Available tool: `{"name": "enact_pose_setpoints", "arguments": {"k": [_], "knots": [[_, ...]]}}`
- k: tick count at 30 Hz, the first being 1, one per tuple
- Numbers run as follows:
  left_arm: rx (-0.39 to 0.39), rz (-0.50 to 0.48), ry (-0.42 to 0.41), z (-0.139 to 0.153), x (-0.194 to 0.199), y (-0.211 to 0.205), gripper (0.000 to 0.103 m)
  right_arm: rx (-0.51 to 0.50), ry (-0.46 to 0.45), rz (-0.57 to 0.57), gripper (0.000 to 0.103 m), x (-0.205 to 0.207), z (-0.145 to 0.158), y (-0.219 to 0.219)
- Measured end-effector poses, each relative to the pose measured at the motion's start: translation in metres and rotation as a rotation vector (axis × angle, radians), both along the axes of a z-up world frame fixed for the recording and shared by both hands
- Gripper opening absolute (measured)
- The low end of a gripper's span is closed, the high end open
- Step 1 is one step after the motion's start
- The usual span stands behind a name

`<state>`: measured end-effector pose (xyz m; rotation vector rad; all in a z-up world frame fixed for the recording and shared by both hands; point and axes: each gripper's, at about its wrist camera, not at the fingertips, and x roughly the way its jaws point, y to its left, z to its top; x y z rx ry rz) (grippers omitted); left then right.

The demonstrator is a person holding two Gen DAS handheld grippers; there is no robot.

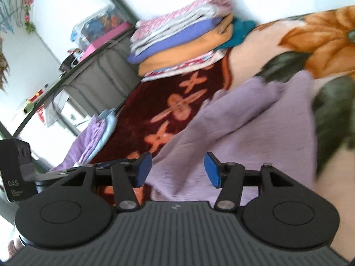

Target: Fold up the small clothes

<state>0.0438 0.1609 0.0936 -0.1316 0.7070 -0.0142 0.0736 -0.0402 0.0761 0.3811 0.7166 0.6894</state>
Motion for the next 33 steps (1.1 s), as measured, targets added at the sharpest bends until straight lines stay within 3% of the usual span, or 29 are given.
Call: {"name": "enact_pose_setpoints", "arguments": {"k": [4, 11, 13, 15, 16, 21, 25, 26, 28, 29, 33], "knots": [[0.020, -0.042, -0.012, 0.005, 0.011, -0.018, 0.033, -0.045, -0.032, -0.111, 0.061, 0.001, 0.002, -0.033], [0.034, -0.127, -0.008, 0.005, 0.042, -0.051, 0.033, 0.009, 0.029, -0.253, 0.061, 0.011, -0.018, -0.083], [0.040, -0.147, -0.007, 0.003, 0.052, -0.059, 0.034, 0.018, 0.053, -0.267, 0.061, 0.013, -0.026, -0.088], [0.070, -0.163, -0.009, -0.002, 0.063, -0.068, 0.051, 0.026, 0.070, -0.268, 0.061, 0.015, -0.033, -0.091], [0.093, -0.162, -0.008, -0.006, 0.068, -0.072, 0.054, 0.028, 0.075, -0.267, 0.061, 0.015, -0.036, -0.092], [0.201, -0.167, 0.011, -0.028, 0.092, -0.090, 0.054, 0.038, 0.082, -0.264, 0.061, 0.013, -0.046, -0.090], [0.185, -0.169, 0.022, -0.041, 0.104, -0.094, 0.054, 0.066, 0.099, -0.257, 0.061, 0.013, -0.055, -0.089], [0.179, -0.171, 0.017, -0.045, 0.106, -0.094, 0.053, 0.076, 0.103, -0.258, 0.061, 0.013, -0.057, -0.089], [0.166, -0.163, -0.001, -0.049, 0.107, -0.092, 0.019, 0.088, 0.108, -0.258, 0.061, 0.013, -0.060, -0.089], [0.147, -0.154, -0.002, -0.049, 0.108, -0.089, 0.014, 0.091, 0.109, -0.256, 0.061, 0.014, -0.060, -0.088], [0.114, -0.042, -0.098, -0.031, 0.097, -0.067, 0.014, 0.076, 0.084, -0.220, 0.061, 0.014, -0.055, -0.082]]}}
